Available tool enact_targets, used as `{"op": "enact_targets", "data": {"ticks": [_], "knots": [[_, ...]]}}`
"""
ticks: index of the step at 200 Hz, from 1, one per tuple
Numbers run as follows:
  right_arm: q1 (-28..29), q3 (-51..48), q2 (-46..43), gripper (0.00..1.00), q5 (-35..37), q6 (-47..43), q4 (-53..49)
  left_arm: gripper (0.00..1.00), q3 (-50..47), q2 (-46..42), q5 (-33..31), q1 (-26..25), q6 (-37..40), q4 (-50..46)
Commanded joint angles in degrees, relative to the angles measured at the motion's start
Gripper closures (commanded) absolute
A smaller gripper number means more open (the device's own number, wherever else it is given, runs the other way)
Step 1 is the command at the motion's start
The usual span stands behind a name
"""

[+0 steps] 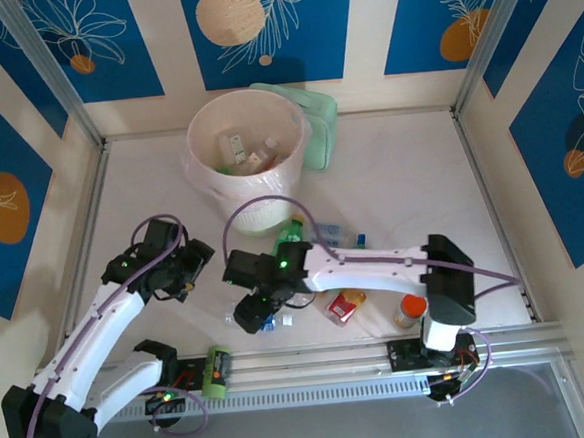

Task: Put the plastic bottles in the bin

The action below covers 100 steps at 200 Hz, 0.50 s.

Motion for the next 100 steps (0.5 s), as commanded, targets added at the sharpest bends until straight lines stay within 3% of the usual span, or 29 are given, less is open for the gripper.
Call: {"op": "enact_targets", "data": {"ticks": [1,100], "knots": [[0.89,3.17,3.86,0.17,0.95,-3.95,-2.03,0.18,-0.99,-1.39,-2.07,1.01,-2.26,-1.57],[-0.36,8.44,15.92,0.18,-1.96,-5.11,-7.16,0.18,-4.16,-1.68,-2.33,2.71,-1.07,-0.27]]}}
